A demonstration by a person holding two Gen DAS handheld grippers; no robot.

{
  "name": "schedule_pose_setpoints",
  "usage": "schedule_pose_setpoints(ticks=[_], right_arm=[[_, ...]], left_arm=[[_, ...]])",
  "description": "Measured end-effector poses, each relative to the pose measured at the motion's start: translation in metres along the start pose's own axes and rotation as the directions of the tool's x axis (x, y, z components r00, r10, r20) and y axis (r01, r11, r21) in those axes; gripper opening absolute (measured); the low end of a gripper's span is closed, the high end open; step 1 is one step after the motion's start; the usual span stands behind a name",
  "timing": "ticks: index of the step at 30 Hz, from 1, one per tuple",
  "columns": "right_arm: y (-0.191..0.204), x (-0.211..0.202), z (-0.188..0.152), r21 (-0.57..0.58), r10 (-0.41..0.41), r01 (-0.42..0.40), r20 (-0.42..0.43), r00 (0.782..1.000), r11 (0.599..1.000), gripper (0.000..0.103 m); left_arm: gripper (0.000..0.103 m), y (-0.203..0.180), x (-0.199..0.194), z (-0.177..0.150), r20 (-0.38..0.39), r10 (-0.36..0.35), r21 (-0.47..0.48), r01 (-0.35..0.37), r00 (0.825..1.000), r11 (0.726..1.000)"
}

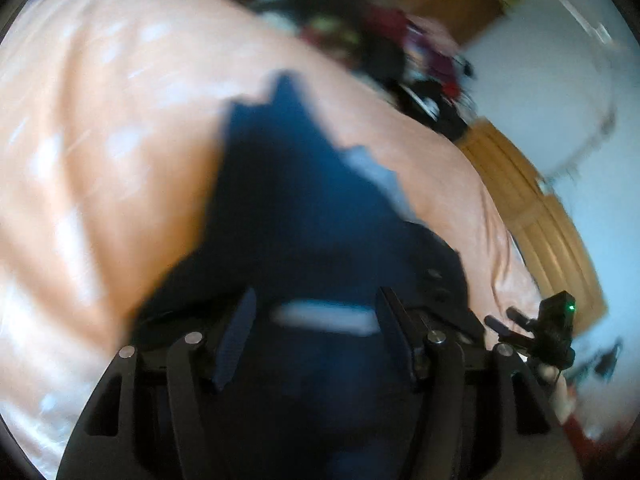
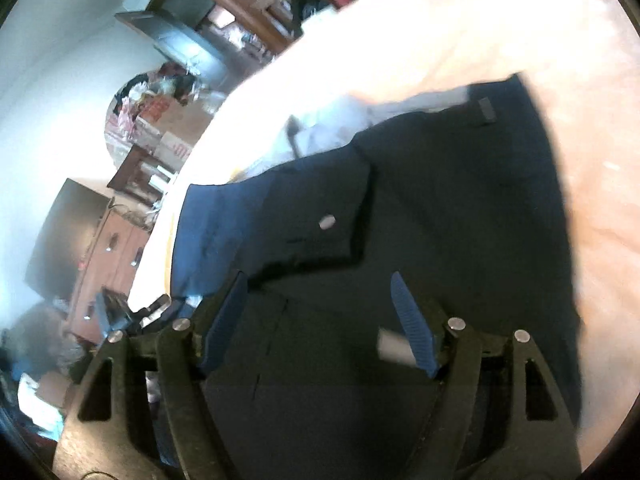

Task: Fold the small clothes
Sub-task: 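Grasp the other shirt side with the left tool and lift it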

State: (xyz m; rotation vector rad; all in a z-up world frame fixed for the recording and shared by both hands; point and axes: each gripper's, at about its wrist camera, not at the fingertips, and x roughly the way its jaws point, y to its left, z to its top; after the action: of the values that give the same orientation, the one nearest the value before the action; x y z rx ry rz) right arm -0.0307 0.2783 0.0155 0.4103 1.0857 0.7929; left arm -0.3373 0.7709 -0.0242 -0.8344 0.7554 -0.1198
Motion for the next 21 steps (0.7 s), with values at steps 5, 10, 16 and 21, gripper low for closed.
schedule_pose_setpoints(ticks=[5, 10, 16, 21], right_arm=[[-0.010, 0.059, 0.024, 0.046, -0.060, 0.066, -0.112, 0.992, 0.997, 0.070], [-0.001, 0.080, 0.028, 0.025, -0.048, 0.052, -0.126, 0.991, 0.998, 0.070], [0.001, 0.085, 0.029, 0.020, -0.044, 0.047, -0.123, 0.991, 0.999, 0.012], [0.012, 0.037, 0.036, -0.004, 0.004, -0.004, -0.010, 1.000, 1.000, 0.010]], left_arm=[[0.044, 0.012, -0.001, -0.012, 0.025, -0.016, -0.054, 0.017, 1.000, 0.998], [0.044, 0.016, -0.005, -0.023, 0.043, -0.051, -0.074, 0.054, 0.998, 0.996], [0.044, 0.022, -0.011, -0.019, 0.053, -0.061, -0.078, 0.065, 0.997, 0.995], [0.044, 0.021, -0.016, -0.018, 0.060, -0.064, -0.076, 0.068, 0.996, 0.995]])
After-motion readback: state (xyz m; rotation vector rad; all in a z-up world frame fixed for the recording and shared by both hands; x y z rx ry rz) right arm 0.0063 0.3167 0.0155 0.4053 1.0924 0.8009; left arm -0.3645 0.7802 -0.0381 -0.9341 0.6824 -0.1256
